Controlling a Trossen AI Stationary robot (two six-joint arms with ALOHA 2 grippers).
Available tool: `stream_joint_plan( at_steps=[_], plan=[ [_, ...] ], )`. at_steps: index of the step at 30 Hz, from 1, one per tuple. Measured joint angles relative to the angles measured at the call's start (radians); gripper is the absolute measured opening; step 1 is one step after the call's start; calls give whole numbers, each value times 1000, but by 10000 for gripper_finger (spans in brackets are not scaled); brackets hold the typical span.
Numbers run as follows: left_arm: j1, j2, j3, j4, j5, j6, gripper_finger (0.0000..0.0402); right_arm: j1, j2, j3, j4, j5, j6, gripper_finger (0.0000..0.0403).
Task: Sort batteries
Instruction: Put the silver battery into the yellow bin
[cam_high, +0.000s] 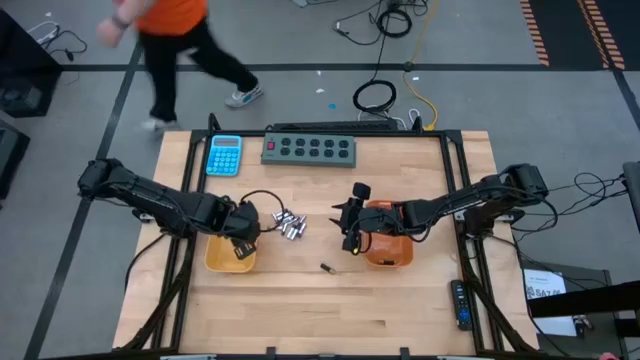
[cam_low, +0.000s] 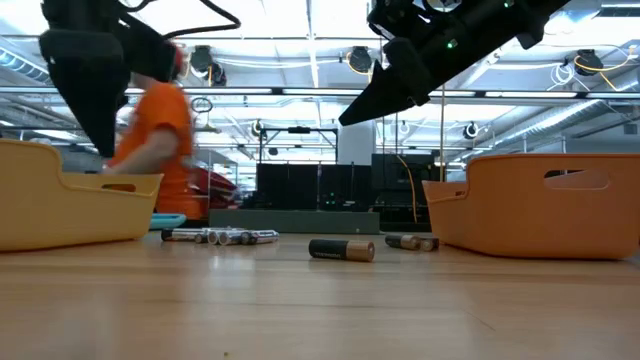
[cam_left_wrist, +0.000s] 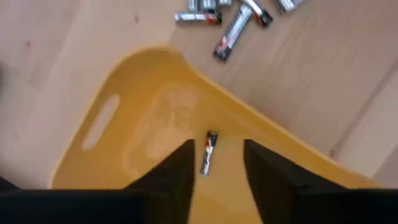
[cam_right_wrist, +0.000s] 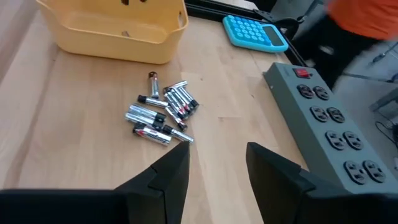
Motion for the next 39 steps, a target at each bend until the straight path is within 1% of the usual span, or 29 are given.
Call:
stream_joint_plan(
  at_steps=[3,5,8,10,14,16,22,28,32,39],
  plan=[
    [15,13,0,45,-23,69,209,-10,0,0,0,0,-8,150],
    [36,31,0,124,-41,131,235,-17,0,0,1,-3,-11,150],
    [70,76,1,245,-60,247,246,-20,0,0,2,-4,-16,150],
    [92,118,1,290,-51,324,242,-20,0,0,3,-4,-25,150],
    [132,216,7,311,-5,434,228,-20,0,0,4,-11,-33,150],
    [139,262,20,312,-4,484,220,-20,0,0,3,-30,-36,150],
    [140,349,51,308,5,592,203,-20,0,0,2,-31,-38,150],
    [151,421,53,309,49,633,192,-20,0,0,2,-31,-40,150],
    [172,454,55,314,52,652,181,-20,0,0,2,-30,-40,150],
    [196,460,56,321,74,654,143,-20,0,0,0,-30,-39,150]
  ],
)
